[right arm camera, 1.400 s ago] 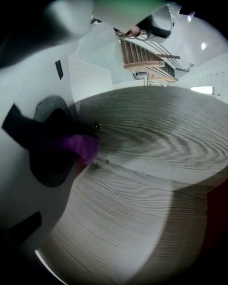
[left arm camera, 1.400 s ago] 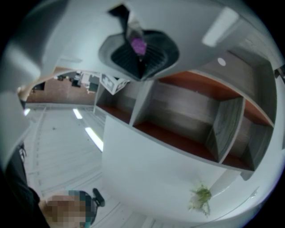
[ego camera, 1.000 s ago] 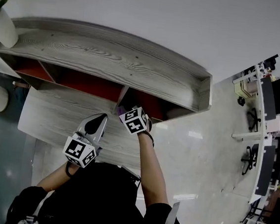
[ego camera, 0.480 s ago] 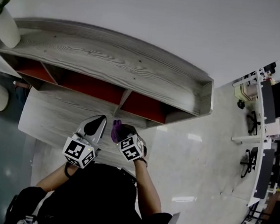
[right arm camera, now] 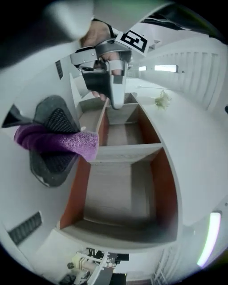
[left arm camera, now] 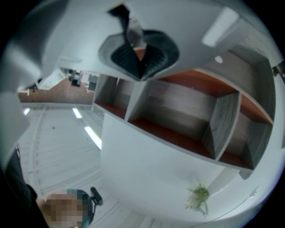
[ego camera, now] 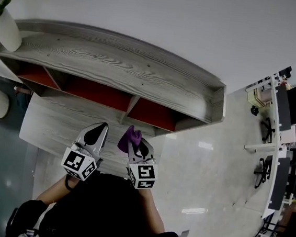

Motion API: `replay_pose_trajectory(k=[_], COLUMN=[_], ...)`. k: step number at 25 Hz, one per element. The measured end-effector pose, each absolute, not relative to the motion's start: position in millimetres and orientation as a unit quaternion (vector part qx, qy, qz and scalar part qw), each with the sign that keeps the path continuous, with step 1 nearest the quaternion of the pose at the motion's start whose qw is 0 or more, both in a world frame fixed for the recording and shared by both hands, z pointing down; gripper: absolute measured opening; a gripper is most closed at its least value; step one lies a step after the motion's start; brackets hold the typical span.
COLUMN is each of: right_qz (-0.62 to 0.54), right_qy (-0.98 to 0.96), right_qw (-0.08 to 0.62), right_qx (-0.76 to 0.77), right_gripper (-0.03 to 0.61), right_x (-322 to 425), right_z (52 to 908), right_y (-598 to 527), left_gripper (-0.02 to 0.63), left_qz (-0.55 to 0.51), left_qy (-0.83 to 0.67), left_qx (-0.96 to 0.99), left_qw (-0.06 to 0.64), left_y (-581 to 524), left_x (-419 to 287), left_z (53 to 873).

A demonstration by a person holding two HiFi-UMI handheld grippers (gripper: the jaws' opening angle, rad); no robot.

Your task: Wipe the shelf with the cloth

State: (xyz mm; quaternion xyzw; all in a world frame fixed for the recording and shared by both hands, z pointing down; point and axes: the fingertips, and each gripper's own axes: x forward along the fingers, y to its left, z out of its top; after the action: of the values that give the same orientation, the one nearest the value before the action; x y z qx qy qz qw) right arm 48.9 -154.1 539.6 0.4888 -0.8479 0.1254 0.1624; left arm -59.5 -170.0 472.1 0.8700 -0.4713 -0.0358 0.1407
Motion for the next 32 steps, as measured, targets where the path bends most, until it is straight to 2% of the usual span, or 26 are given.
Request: replay_pose_trajectory(k=[4,8,32], right_qz=[0.100,0.079,0.062], right_qy=[-0.830,-0.818,-0.817], right_qw=[0.102,0.070,0.063], right_qx=[0.538,0.566,0.569], right_gripper=[0.075,0.075,0.075], right_x=[66,74,78], right_z=[501,484,487], right_y=[-156,-144,-137], left_gripper=[0.005,0.005,0.005], left_qz=[-0.030,-0.022,-0.017], left_qy=[-0.468,-0.468,-0.468], left_qx=[0.876,0.875,0.876], left_qw=[0.114,0.122,0.116], left_y=[-163,-157,-159], left_x=[-56,-53,-51], left_z=[464,473,472])
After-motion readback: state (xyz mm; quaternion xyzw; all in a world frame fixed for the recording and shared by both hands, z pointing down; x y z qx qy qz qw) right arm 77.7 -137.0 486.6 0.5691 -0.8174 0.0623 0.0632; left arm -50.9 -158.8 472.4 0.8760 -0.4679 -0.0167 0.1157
